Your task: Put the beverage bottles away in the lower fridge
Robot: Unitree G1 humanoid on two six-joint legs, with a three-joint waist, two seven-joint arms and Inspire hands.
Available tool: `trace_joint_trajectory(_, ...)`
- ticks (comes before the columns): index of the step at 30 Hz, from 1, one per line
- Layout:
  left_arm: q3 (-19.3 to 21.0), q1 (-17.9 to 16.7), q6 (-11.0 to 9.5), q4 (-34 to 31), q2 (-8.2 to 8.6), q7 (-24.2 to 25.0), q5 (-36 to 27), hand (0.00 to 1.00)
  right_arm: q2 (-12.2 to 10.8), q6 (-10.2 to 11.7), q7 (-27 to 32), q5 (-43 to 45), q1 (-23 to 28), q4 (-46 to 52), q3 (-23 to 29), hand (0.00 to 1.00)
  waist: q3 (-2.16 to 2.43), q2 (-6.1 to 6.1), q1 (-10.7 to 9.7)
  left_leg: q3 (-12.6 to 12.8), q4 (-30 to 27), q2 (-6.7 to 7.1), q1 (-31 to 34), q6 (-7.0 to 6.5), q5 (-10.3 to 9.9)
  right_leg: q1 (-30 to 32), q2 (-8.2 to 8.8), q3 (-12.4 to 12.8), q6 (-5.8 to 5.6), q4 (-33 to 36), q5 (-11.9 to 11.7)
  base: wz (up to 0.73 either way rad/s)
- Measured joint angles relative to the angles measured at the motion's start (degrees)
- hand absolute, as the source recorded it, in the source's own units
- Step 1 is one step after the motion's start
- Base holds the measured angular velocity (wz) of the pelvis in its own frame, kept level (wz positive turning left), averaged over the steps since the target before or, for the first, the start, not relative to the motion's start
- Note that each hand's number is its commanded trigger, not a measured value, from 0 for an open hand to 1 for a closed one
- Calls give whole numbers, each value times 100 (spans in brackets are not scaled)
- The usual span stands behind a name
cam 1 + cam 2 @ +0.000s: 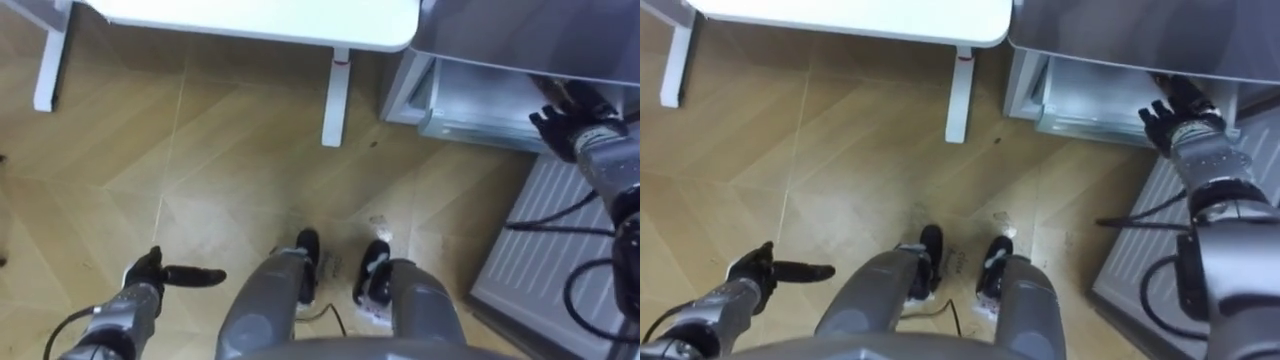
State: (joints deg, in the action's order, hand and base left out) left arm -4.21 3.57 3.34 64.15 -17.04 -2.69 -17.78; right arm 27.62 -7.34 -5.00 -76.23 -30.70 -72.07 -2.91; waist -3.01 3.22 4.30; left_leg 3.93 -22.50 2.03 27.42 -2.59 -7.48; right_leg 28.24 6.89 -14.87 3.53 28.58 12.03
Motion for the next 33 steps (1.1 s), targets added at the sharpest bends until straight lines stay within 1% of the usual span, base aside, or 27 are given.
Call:
trace_joint_trajectory(1, 11, 1, -1, -7, -12, 16, 0, 0, 15, -12, -131, 105, 71, 3, -6, 0, 10, 24, -37, -6, 12, 0, -46, 0, 0, -53, -1, -12, -4, -28, 2, 0)
trace_joint_trajectory(3, 16, -8, 1, 40, -67, 136, 59, 0, 44, -21, -619, 470, 403, 88, -46, 0, 57, 106, -101, -31, 121, -22, -344, 2, -2, -414, -60, -58, -28, -251, -16, 2)
trace_joint_trajectory(4, 16, -9, 3, 56, -69, 171, 66, 0, 46, -16, -737, 515, 500, 107, -41, 0, 63, 114, -103, -48, 150, -38, -441, 4, -6, -543, -94, -63, -40, -354, -39, 0)
trace_joint_trajectory(5, 34, -44, 12, 41, -69, 252, 91, 0, 46, -5, -1023, 741, 708, 129, -38, 0, 107, 118, -115, -117, 212, -62, -624, 23, -25, -812, -165, -104, -57, -574, -85, 9)
trace_joint_trajectory(6, 56, -59, 20, 36, -69, 306, 116, 0, 45, 19, -1290, 1025, 965, 127, -113, 0, 196, 150, -116, -107, 310, -97, -804, 27, -56, -1042, -235, -135, -73, -763, -124, 10)
trace_joint_trajectory(7, 63, -61, 21, 41, -69, 309, 116, 0, 39, 25, -1416, 1193, 1109, 116, -174, 0, 223, 165, -120, -107, 359, -109, -904, 31, -74, -1160, -254, -157, -78, -837, -135, 15)
trace_joint_trajectory(8, 61, -63, 21, 40, -65, 305, 110, 0, -34, 24, -1653, 1537, 1395, 106, -263, 0, 253, 193, -111, -161, 449, -125, -1119, 45, -89, -1449, -308, -209, -93, -1045, -171, 17)
trace_joint_trajectory(9, 58, -128, 15, 68, -49, 299, 116, 0, -178, 22, -1767, 1768, 1695, 91, -276, 0, 287, 203, -76, -201, 564, -129, -1321, 52, -93, -1704, -353, -243, -109, -1232, -199, 19)
trace_joint_trajectory(10, 54, -167, 15, 76, -32, 287, 126, 0, -237, 25, -1804, 1855, 1846, 95, -315, 0, 294, 204, -74, -221, 602, -130, -1396, 59, -99, -1806, -374, -250, -117, -1310, -211, 13)
trace_joint_trajectory(11, 51, -209, 6, 64, 6, 279, 170, 0, -340, 26, -1914, 2035, 2122, 86, -467, 0, 298, 191, -72, -231, 612, -138, -1533, 66, -132, -1978, -406, -257, -129, -1422, -229, 3)
trace_joint_trajectory(12, 68, -304, -1, 57, 62, 280, 166, 0, -455, 24, -2024, 2263, 2416, 68, -486, 0, 285, 139, -68, -231, 617, -146, -1639, 71, -177, -2129, -437, -260, -135, -1521, -253, 0)
trace_joint_trajectory(13, 90, -367, -7, 56, 92, 281, 166, 0, -517, 23, -2047, 2369, 2546, 61, -483, 0, 300, 128, -65, -230, 630, -153, -1688, 72, -188, -2176, -442, -254, -137, -1551, -254, -7)
trace_joint_trajectory(14, 110, -478, -8, 53, 135, 283, 166, 0, -641, 24, -2093, 2524, 2775, 45, -484, 0, 304, 96, -68, -227, 726, -149, -1797, 73, -193, -2263, -443, -242, -143, -1593, -255, -6)
trace_joint_trajectory(15, 159, -539, -10, 53, 181, 278, 183, 0, -760, 30, -2145, 2607, 2980, 36, -485, 0, 285, 44, -80, -222, 789, -146, -1876, 73, -192, -2334, -442, -248, -145, -1601, -254, -9)
trace_joint_trajectory(16, 195, -570, -22, 53, 209, 268, 185, 0, -825, 32, -2154, 2672, 3085, 36, -485, 0, 281, 30, -82, -219, 822, -143, -1922, 76, -188, -2352, -439, -242, -150, -1600, -250, -11)
trace_joint_trajectory(17, 235, -640, -92, 51, 265, 213, 174, 0, -969, 31, -2159, 2772, 3264, 25, -486, 0, 278, -3, -76, -206, 904, -133, -2013, 84, -180, -2403, -437, -227, -153, -1620, -243, -15)
trace_joint_trajectory(18, 285, -705, -156, 46, 322, 161, 175, 0, -1100, 31, -2168, 2862, 3417, 10, -486, 0, 286, -27, -84, -160, 960, -133, -2097, 85, -180, -2461, -451, -189, -154, -1680, -241, -17)
trace_joint_trajectory(19, 326, -735, -176, 46, 351, 145, 171, 0, -1155, 32, -2190, 2898, 3454, -38, -486, 0, 284, -34, -81, -114, 999, -134, -2161, 86, -180, -2501, -464, -146, -154, -1700, -241, -26)
trace_joint_trajectory(20, 424, -801, -221, 46, 415, 81, 162, 0, -1243, 32, -2198, 2932, 3475, -175, -486, 0, 271, -22, -75, -53, 1073, -135, -2276, 88, -181, -2560, -476, -72, -158, -1702, -237, -26)
trace_joint_trajectory(21, 511, -845, -260, 48, 465, 30, 164, 0, -1290, 35, -2184, 2973, 3499, -222, -484, 0, 268, -36, -95, 17, 1131, -135, -2384, 89, -182, -2629, -472, -70, -164, -1720, -219, -23)
trace_joint_trajectory(23, 601, -895, -307, 46, 521, -49, 179, 0, -1346, 77, -2160, 3013, 3598, -220, -479, 0, 256, -16, -106, 42, 1204, -135, -2531, 96, -188, -2773, -487, -54, -170, -1817, -216, -7)
trace_joint_trajectory(24, 625, -917, -334, 39, 528, -85, 177, 0, -1388, 116, -2117, 3084, 3649, -225, -455, 0, 243, 0, -123, 43, 1250, -134, -2619, 100, -191, -2837, -503, 7, -184, -1858, -207, 0)
trace_joint_trajectory(26, 630, -983, -345, 25, 530, -160, 174, 0, -1403, 124, -2011, 3305, 3665, -210, -454, 0, 240, 5, -127, 51, 1303, -132, -2718, 108, -206, -2909, -513, 44, -190, -1903, -203, -7)
trace_joint_trajectory(28, 653, -976, -343, 19, 561, -247, 162, 0, -1424, 167, -1847, 3767, 3664, -201, -302, 0, 240, -3, -154, 76, 1277, -134, -2749, 108, -257, -2939, -539, 100, -197, -1918, -200, -10)
trace_joint_trajectory(30, 655, -971, -337, 28, 600, -327, 148, 0, -1501, 194, -1594, 4311, 3647, -178, -225, 0, 246, -22, -155, 87, 1293, -137, -2788, 107, -277, -2955, -549, 142, -202, -1914, -197, -10)
trace_joint_trajectory(31, 670, -962, -333, 34, 620, -337, 148, 0, -1523, 201, -1528, 4377, 3654, -179, -197, 0, 246, -35, -159, 95, 1302, -137, -2797, 106, -278, -2955, -549, 151, -204, -1915, -196, -11)
trace_joint_trajectory(33, 685, -956, -303, 84, 716, -342, 162, 0, -1573, 294, -1304, 4696, 3622, -146, -129, 0, 245, -106, -177, 151, 1314, -141, -2821, 99, -290, -2986, -584, 224, -210, -1918, -197, -12)
